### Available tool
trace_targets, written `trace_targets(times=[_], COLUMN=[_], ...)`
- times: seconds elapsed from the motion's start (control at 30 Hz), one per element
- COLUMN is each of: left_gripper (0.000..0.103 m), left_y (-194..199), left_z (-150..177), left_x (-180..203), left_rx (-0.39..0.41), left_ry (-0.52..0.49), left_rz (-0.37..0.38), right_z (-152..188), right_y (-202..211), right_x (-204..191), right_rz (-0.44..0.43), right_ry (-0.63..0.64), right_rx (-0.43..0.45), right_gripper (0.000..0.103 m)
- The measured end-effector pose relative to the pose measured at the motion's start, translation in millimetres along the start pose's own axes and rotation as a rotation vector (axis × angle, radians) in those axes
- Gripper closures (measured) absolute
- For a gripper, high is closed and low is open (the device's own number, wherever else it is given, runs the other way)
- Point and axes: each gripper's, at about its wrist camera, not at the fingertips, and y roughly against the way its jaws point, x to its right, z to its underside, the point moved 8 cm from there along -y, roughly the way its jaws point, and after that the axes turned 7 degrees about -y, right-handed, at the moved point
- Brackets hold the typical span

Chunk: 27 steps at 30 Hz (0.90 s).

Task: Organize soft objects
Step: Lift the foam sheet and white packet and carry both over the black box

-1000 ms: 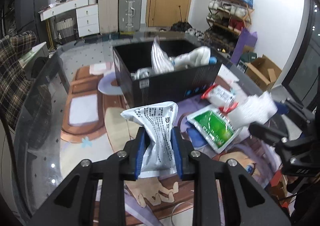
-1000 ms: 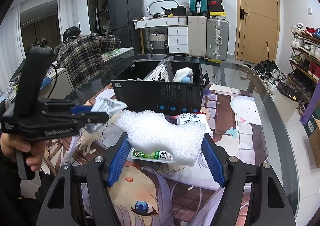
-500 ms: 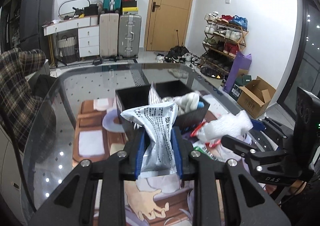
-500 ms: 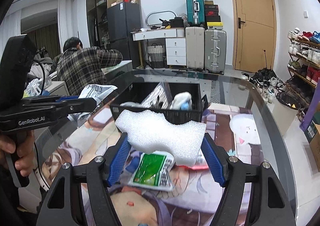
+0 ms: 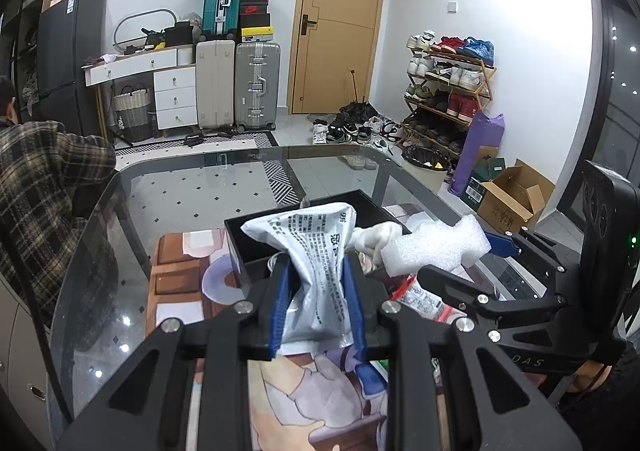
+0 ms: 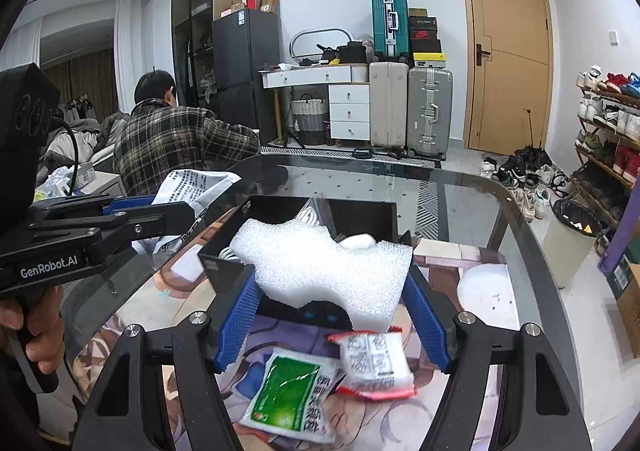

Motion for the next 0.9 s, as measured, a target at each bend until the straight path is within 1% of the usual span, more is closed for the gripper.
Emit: trace_targets(times=[0.13, 0.2, 0.27, 0.33, 0.53, 0.67, 0.8, 0.9], left_gripper=[0.079, 0.079, 0.079, 0.079, 0.079, 0.079, 0.079, 0.079], left_y=[-9, -16, -23, -29, -50, -64, -75, -84], left_z=[-6, -8, -9, -10, -9, -7, -5, -2], left_x=[-5, -8, -11, -14, -20, -23, -23, -21], left_rx=[-0.003, -0.011, -0.016, -0.022, -0.041, -0.056, -0.070, -0.080], left_ry=[0.003, 0.005, 0.012, 0.019, 0.017, 0.022, 0.023, 0.012], left_rz=[-0.002, -0.002, -0.003, -0.008, -0.028, -0.039, -0.045, -0.048], right_z=[-9, -14, -17, -21, -28, -31, -31, -32], right_y=[-3, -5, -7, -13, -30, -44, -59, -71], right_x=[-2, -2, -3, -4, -2, -6, -5, -1], right_rz=[0.016, 0.044, 0.052, 0.057, 0.109, 0.118, 0.142, 0.142], right_ry=[0.003, 0.019, 0.031, 0.036, 0.064, 0.093, 0.124, 0.131], right_rx=[-0.001, 0.004, 0.003, -0.003, -0.024, -0.042, -0.068, -0.083], right_gripper=[0.031, 0.031, 0.031, 0.031, 0.031, 0.031, 0.031, 0.031])
